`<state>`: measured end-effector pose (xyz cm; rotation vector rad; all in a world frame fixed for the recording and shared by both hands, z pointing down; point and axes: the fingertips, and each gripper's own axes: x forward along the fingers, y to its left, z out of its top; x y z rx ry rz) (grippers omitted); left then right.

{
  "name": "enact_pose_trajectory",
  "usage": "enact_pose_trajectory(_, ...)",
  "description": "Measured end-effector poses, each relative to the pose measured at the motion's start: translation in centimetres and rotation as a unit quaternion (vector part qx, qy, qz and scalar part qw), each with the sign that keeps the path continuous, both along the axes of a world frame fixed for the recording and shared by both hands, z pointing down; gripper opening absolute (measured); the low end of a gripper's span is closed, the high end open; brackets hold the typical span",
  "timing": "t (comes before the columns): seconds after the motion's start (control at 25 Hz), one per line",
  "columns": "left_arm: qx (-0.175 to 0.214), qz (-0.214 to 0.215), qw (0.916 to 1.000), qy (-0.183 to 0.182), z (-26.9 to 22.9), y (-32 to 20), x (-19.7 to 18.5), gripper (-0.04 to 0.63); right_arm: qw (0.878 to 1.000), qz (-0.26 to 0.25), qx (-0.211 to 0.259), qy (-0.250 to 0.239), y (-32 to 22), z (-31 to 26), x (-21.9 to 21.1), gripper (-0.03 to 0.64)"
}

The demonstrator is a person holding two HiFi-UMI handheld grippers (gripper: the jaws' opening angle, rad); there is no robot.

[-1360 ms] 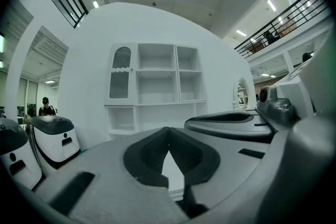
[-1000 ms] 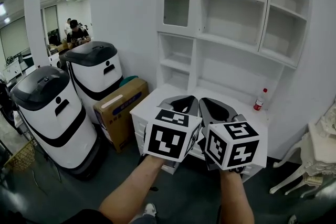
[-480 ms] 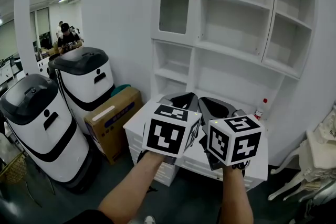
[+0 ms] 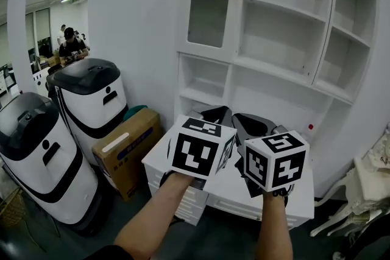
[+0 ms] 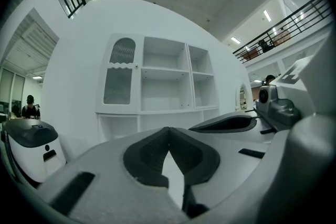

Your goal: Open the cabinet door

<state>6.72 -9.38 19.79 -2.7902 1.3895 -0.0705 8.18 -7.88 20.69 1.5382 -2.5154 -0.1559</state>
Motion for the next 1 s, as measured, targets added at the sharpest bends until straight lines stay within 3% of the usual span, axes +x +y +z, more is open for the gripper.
enact_pose_trajectory(0.48, 0.003, 0.009, 0.9999, 0.014, -0.4, -4.4, -4.3, 0.011, 1.0, 0.027, 0.011, -0.011, -4.1, -1.0, -2.7, 0.02)
enact_pose_trajectory(1.0, 0.008, 0.012, 0.9998, -0.011, 0.2, -9.7, -3.4, 0.011, 0.999, 0.045, 0.021, -0.021, -9.0, -1.2, -1.8, 0.02)
